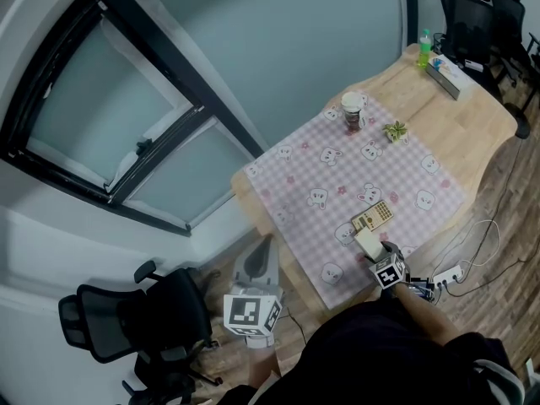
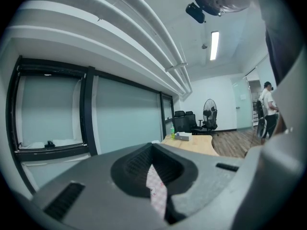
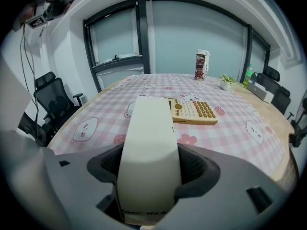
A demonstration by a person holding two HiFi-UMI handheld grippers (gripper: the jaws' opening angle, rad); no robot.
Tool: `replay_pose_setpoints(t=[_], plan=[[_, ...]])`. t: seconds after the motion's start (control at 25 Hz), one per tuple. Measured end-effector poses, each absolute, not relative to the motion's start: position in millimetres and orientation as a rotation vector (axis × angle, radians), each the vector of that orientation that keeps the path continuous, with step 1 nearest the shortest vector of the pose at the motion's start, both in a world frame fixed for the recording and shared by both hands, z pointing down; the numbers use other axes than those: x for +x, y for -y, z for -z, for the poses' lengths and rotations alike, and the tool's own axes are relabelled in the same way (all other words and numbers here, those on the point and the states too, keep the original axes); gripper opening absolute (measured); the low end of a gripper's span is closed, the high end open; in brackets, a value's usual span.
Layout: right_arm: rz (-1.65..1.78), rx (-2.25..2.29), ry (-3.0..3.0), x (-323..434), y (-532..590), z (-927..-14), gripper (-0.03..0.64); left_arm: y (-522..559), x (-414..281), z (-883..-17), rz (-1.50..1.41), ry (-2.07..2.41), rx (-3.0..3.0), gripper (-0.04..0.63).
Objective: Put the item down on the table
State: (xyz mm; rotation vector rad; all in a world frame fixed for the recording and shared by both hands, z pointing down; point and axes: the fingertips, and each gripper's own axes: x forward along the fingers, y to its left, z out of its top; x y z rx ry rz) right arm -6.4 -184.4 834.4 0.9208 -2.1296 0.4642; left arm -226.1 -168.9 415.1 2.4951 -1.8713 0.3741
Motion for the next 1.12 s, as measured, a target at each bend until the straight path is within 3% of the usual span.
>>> replay_pose_setpoints(t=[0.4, 0.68, 1.12], plan=[[-0.472, 0.921, 2.17, -7.2, 182.7, -836.6, 0.33, 169.7, -226.9, -418.0, -0.366, 1.883, 2.479, 0.0], [-0.438, 0.9, 2.182, -13.7, 178.8, -835.2, 0.442, 169.1, -228.2, -417.4, -0.369, 1.878, 2.482, 0.0], [-0.466, 0.903, 2.157, -11.0, 180.6, -837.3, 0.452, 169.0, -229.8, -415.7, -0.354, 1.875, 2.482, 0.0]])
